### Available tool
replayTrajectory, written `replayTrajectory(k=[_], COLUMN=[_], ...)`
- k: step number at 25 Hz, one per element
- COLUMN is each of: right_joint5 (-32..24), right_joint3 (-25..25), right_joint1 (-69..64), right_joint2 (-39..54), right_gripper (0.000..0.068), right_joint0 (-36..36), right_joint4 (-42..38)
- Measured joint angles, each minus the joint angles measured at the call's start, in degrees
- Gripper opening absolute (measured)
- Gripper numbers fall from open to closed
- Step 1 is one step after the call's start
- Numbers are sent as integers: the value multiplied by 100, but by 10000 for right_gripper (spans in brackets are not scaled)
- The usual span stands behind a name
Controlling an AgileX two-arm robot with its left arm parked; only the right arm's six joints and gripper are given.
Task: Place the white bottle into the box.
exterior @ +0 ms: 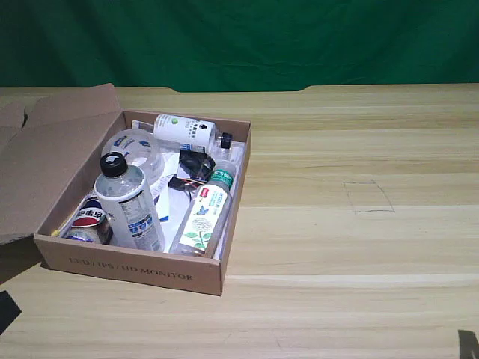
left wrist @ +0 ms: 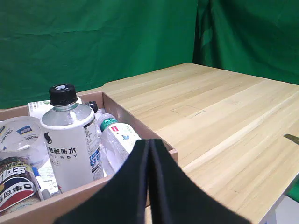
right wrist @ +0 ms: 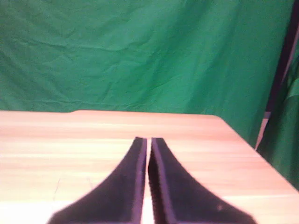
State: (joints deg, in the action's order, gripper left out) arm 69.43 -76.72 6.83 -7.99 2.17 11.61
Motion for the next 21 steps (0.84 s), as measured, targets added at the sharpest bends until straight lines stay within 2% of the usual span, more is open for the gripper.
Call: replayTrajectory(k=[6, 21], right_joint5=[24, 24], right_joint3=[-37, -145], right_joint1=[-397, -399], right_joint2=[654, 755], right_gripper=[4, 4], right_joint0=[0, 0], right_joint4=[-466, -534])
